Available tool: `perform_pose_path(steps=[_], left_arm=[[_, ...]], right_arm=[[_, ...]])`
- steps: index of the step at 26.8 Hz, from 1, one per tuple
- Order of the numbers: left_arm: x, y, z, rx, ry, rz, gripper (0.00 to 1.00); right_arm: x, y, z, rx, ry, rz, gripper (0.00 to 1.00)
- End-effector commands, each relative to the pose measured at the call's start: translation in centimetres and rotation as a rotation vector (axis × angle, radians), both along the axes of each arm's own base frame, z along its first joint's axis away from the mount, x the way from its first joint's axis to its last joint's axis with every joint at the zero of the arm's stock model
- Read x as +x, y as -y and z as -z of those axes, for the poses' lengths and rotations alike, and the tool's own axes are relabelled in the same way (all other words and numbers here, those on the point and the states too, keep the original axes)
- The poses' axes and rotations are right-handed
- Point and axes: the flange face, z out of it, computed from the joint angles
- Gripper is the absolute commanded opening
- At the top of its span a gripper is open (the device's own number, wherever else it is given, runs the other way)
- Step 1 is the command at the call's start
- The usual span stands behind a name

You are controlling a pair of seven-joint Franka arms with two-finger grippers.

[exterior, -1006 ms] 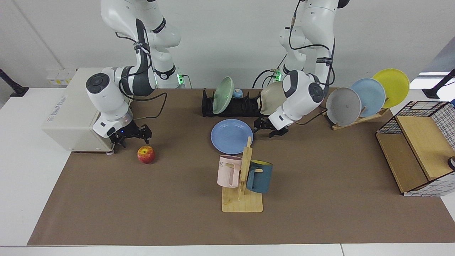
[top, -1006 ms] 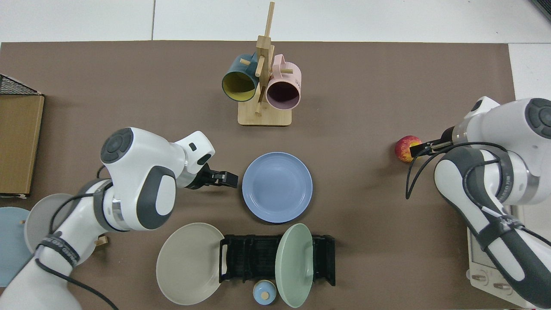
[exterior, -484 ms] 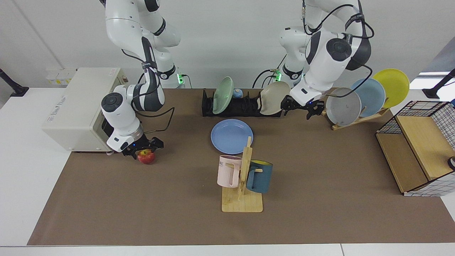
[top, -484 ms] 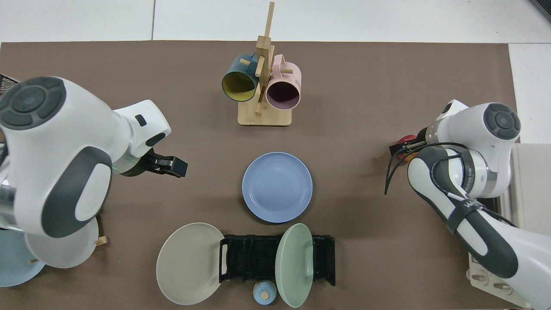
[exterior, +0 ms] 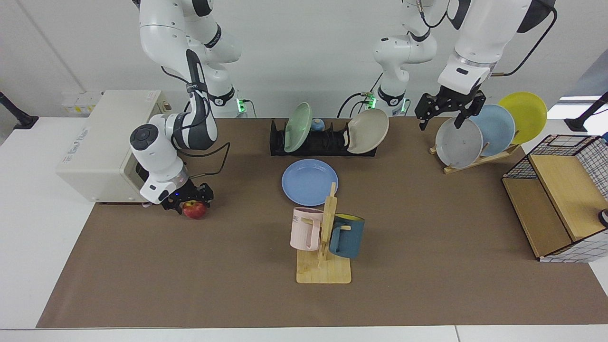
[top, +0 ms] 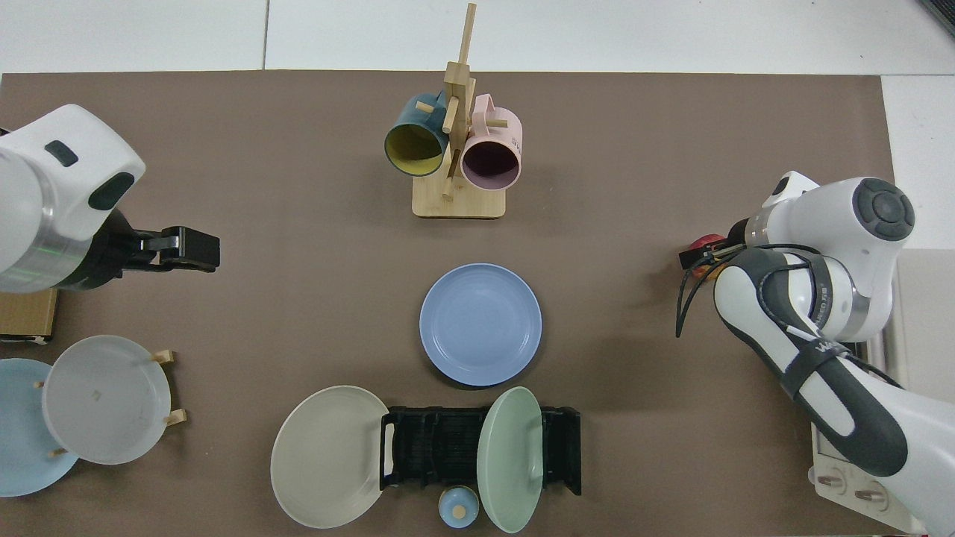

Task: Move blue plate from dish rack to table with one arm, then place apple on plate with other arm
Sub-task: 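Withdraw the left gripper while the right gripper lifts the red apple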

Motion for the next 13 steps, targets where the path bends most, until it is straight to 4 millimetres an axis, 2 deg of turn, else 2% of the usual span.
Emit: perform_pose_path(steps=[1, 8, 9, 10, 11, 12, 13], left_arm=[[-0.6, -1.0, 0.1, -0.034, -0.024, -0.021, 1.0], [-0.8, -1.5, 0.5, -0.033, -0.042, 0.012, 1.0], [-0.8, -1.9, 0.6, -0.033, -0.043, 0.023, 1.0], [-0.8, -2.3, 0.5, -0.032, -0.042, 0.031, 1.0], [-0.8, -2.6, 0.5, -0.032, -0.043, 0.032, 1.0], [-0.8, -2.7, 0.5, -0.032, -0.046, 0.029, 1.0], [-0.8, -2.9, 0.5, -0.032, -0.051, 0.026, 1.0]], right_arm=[[0.5, -0.2, 0.6, 0.016, 0.013, -0.016, 1.0], [0.6, 0.2, 1.3, 0.016, 0.016, -0.013, 0.99], [0.6, 0.3, 1.4, 0.015, 0.019, -0.011, 0.99], [0.6, 0.4, 1.5, 0.015, 0.018, -0.012, 0.94], [0.7, 0.5, 1.7, 0.015, 0.018, -0.012, 0.85], [0.7, 0.6, 1.7, 0.013, 0.02, -0.013, 0.64], [0.9, 0.6, 1.5, 0.012, 0.032, -0.018, 0.34]])
